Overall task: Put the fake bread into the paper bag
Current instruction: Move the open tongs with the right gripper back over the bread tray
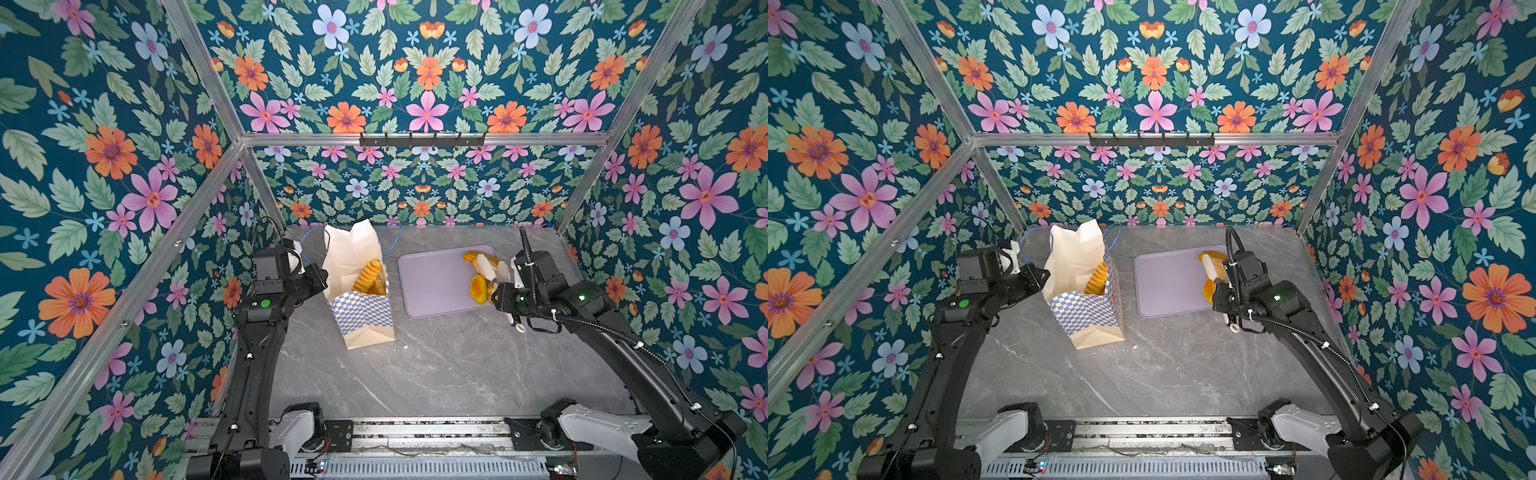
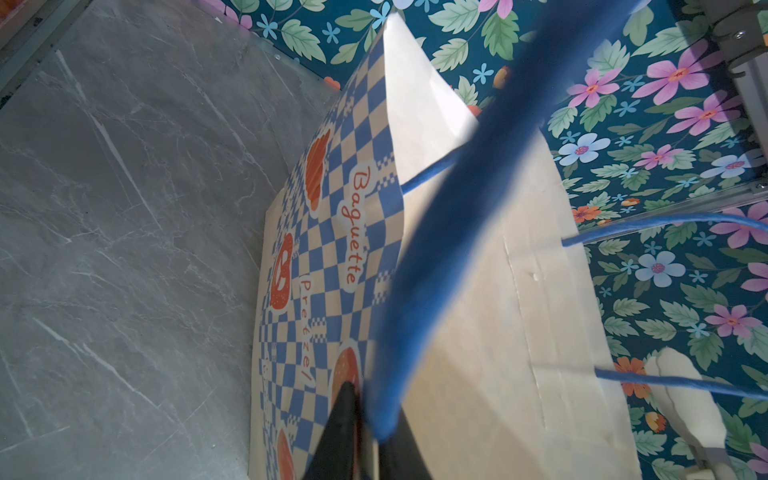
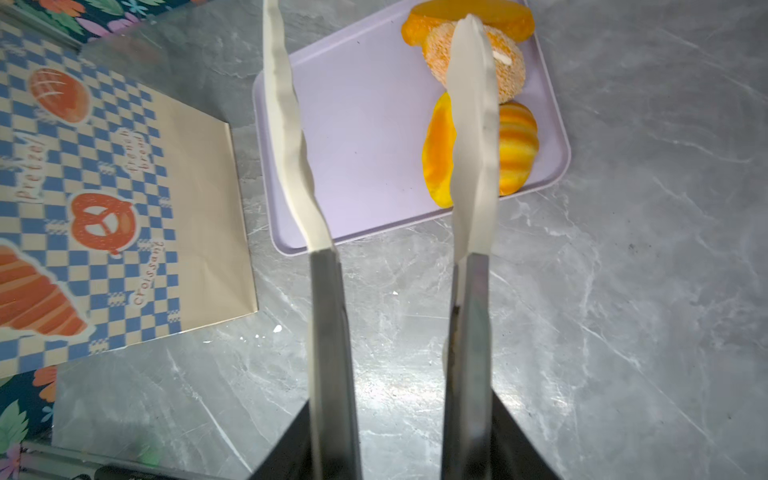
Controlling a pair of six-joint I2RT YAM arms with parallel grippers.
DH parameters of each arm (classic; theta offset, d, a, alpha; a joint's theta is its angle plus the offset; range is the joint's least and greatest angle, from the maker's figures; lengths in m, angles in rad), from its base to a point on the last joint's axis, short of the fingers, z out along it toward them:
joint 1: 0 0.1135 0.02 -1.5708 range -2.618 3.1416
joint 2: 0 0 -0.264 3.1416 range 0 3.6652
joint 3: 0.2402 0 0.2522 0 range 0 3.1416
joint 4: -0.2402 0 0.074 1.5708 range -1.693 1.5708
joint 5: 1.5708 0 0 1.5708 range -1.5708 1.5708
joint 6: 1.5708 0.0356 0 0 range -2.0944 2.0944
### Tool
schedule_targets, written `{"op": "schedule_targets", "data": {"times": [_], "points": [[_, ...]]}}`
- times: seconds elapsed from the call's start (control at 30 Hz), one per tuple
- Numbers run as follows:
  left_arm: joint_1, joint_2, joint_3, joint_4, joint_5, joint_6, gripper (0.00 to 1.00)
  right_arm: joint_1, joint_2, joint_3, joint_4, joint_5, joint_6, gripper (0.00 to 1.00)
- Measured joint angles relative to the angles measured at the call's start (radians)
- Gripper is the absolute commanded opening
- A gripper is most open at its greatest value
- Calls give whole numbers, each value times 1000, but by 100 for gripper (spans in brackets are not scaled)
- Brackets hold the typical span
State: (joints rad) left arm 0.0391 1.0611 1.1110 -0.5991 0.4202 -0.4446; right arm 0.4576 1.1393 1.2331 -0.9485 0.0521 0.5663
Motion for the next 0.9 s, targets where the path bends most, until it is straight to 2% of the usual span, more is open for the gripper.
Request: {"op": "schedule_targets", "data": {"times": [0.27,0.6,0.9], "points": [[0,-5,-10,4,0,0,14,-35,6,-69,-6,-45,13,50],[0,2,-19,23,7,0,15,-46,80,-122,-10,-51,17,53],[0,2,-30,30,11,0,14,-92,136,-157,27,-114,13,53]]}}
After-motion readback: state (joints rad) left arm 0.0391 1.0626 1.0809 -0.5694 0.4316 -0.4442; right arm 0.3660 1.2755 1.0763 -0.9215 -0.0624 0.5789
